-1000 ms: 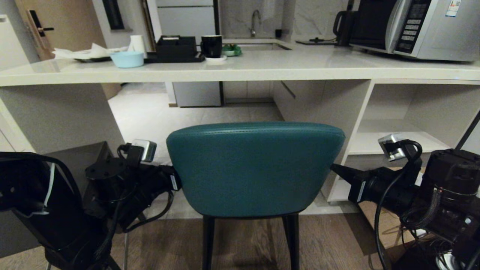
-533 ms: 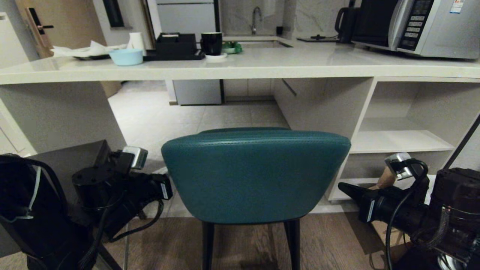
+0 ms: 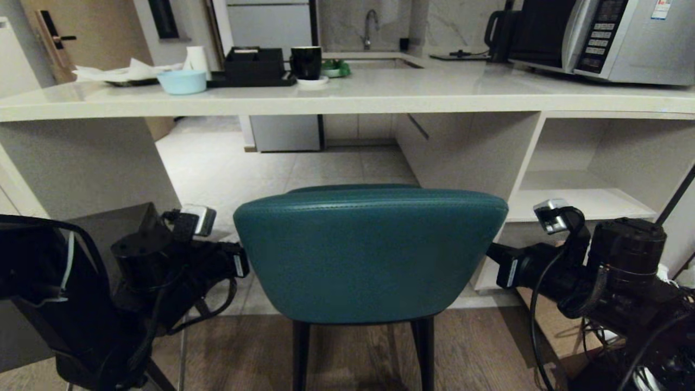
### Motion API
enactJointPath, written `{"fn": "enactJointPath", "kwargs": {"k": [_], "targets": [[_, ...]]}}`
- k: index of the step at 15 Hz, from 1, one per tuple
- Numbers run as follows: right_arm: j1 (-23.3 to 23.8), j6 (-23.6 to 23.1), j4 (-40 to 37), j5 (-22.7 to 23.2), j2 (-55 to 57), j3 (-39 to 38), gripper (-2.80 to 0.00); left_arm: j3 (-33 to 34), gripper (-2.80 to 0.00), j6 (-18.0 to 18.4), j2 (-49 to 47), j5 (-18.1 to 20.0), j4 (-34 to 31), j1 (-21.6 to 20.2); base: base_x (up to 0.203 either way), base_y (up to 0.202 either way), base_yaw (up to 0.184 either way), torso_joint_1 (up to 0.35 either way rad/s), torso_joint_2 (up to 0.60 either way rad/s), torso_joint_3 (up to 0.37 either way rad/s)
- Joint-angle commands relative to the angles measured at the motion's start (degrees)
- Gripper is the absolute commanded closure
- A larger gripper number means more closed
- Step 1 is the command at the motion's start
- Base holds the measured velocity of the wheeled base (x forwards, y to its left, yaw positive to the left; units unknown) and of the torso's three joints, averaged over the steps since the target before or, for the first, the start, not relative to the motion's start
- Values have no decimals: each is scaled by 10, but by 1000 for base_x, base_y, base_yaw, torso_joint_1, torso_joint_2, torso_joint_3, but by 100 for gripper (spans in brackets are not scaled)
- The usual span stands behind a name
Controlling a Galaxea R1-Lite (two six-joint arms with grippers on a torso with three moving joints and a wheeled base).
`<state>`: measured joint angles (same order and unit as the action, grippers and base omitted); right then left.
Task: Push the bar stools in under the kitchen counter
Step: Push the blue chair back under the dining table
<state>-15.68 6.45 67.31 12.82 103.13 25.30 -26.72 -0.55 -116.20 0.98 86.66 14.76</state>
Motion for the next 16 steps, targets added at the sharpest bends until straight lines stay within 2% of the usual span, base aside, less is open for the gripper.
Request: {"fn": "enactJointPath", "kwargs": {"k": [1,4,10,13,16], "targets": [[-34,-5,4,3,16,25,0,-24,0,1,-10,-18,-9,28,0,0,0,0,0,0],[-61,-38,4,-11,18,29,0,-21,0,0,-4,-29,-10,64,0,0,0,0,0,0],[-57,-40,4,-30,46,77,0,-17,0,0,-8,-99,-11,173,0,0,0,0,0,0],[-53,-38,6,-33,37,63,0,-35,0,1,-18,-110,-24,150,0,0,0,0,0,0],[-37,-38,7,-31,-2,30,0,-95,0,1,-24,-124,-91,117,0,0,0,0,0,0]]}}
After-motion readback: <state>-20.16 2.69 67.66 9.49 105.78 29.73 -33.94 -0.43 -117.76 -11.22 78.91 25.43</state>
